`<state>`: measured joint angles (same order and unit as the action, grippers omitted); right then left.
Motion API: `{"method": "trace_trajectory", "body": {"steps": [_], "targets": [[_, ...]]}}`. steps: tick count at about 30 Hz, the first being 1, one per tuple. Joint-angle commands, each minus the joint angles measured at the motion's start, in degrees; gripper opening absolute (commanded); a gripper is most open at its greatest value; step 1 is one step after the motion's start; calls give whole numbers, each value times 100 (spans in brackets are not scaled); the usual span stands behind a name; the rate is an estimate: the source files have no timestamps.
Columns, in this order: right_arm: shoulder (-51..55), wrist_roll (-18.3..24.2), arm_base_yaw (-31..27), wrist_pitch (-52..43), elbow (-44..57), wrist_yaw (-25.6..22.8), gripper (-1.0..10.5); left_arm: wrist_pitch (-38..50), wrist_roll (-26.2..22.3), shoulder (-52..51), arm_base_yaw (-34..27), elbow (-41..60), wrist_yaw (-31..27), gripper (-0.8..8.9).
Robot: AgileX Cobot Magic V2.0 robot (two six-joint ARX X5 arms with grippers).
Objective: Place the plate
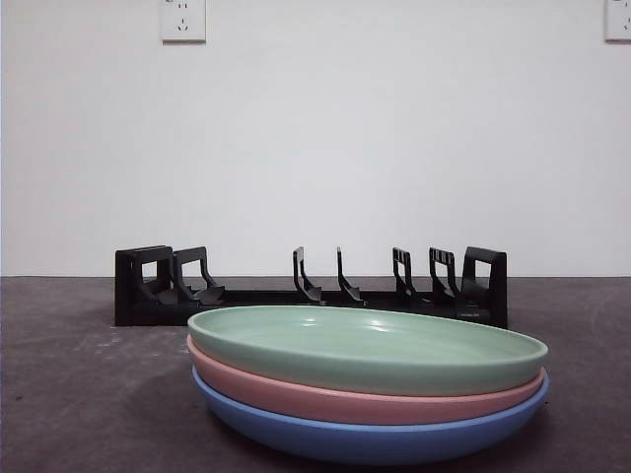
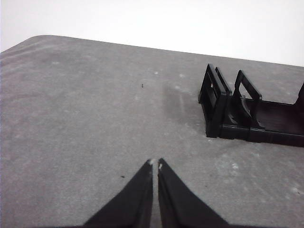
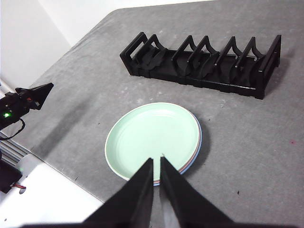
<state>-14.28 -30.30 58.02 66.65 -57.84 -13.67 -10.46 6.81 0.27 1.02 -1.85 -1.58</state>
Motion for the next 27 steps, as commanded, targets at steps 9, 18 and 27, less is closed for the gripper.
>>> {"method": "trace_trajectory", "body": {"steps": [9,18,27], "targets": [[122,-11,-531,-146,66,-105,23,-24,-55,-9,2,114,-15,15],[1102,1419,-2872,-2787,2284,-693,22,-26,-55,-9,2,114,-13,15],[1405,2391,-4940,-4739,4177,1054,22,-26,-55,-7,2,114,-15,15]]}}
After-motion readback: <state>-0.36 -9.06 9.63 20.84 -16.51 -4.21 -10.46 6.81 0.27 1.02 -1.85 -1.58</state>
